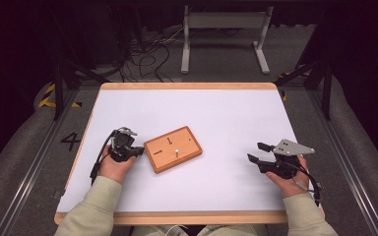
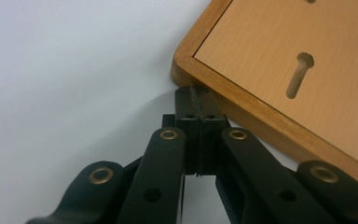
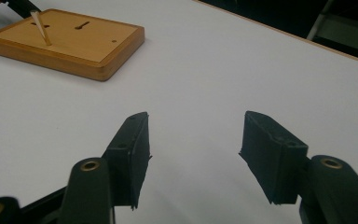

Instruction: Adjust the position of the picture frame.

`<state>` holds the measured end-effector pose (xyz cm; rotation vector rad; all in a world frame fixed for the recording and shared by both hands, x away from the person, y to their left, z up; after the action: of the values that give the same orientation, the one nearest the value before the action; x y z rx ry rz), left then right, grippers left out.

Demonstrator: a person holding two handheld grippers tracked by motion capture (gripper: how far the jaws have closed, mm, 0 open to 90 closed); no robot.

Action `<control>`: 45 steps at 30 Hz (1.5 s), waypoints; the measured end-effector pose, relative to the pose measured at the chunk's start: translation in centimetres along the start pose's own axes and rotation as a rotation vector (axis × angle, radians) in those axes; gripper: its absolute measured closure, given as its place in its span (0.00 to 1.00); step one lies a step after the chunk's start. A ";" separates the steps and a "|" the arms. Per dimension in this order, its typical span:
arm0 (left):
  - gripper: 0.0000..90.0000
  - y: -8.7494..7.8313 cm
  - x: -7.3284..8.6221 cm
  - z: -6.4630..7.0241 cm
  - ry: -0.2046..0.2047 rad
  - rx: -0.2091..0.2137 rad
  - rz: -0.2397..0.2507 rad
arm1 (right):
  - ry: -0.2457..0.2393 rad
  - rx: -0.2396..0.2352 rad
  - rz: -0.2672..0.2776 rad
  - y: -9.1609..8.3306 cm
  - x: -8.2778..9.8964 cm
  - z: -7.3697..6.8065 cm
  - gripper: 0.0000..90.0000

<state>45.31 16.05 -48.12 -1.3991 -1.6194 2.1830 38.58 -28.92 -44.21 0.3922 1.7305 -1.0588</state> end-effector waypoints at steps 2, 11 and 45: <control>1.00 0.4 -0.5 0.0 0.000 -0.005 0.004 | 0.001 0.000 -0.001 0.0 0.0 0.0 0.47; 1.00 2.5 -3.0 0.5 -0.014 -0.007 0.044 | 0.001 -0.004 0.003 -0.2 0.0 0.0 0.47; 0.88 1.1 -4.8 2.2 0.063 -0.019 0.204 | 0.012 -0.017 0.002 -0.4 0.2 0.0 0.47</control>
<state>47.01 11.35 -45.99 -1.6888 -1.5416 2.2076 38.25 -29.19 -44.20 0.3894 1.7483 -1.0417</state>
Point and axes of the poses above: each handheld gripper's, and its own axes: y roughly forward along the jaws, x roughly out of its underside, z roughly to its right, the point moved 4 cm from there along y, roughly forward along the jaws, and after that the axes turned 12 degrees about y, right-handed, at the moved point
